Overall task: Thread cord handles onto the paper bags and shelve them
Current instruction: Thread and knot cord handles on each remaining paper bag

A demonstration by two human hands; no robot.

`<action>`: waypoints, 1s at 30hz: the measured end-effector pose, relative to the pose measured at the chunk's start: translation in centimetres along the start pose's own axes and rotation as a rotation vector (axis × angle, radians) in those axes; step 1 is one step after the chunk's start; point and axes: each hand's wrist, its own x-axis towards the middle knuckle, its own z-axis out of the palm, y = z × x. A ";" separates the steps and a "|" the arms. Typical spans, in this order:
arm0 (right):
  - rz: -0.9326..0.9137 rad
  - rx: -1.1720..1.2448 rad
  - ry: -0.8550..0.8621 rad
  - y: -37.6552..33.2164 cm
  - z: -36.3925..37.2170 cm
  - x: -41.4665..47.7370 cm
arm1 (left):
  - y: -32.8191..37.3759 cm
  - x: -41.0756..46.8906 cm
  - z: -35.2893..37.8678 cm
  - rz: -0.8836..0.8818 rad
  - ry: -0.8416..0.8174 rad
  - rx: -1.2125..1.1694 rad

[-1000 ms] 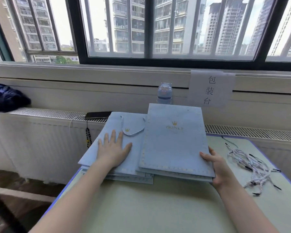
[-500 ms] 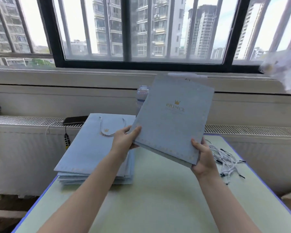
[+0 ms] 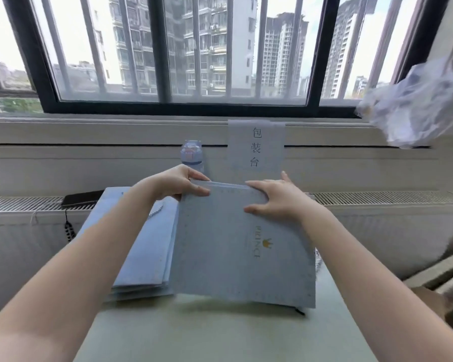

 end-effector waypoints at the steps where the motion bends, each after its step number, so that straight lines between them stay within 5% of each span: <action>1: 0.039 0.059 -0.053 -0.2 -0.5 0.3 | 0.4 0.2 0.0 0.012 0.012 0.010; 8: 0.161 0.453 -0.022 0.7 -4.2 1.0 | 0.9 1.6 0.6 0.124 0.434 -0.343; 13: 0.521 0.544 0.116 4.1 -1.4 0.9 | -1.2 1.3 3.1 0.180 0.555 0.281; 16: 0.742 0.523 0.176 5.4 2.9 0.5 | -3.2 0.5 6.9 0.206 0.410 0.552; 21: 0.898 0.662 0.180 5.2 8.7 -0.5 | -5.9 -1.4 12.8 0.130 0.067 0.534; 26: 0.734 0.626 0.026 3.3 11.4 -0.7 | -8.6 -1.8 15.9 0.034 -0.092 0.760; 30: 0.628 0.459 0.093 2.3 12.4 -1.6 | -9.8 -2.1 17.0 0.032 -0.049 0.849</action>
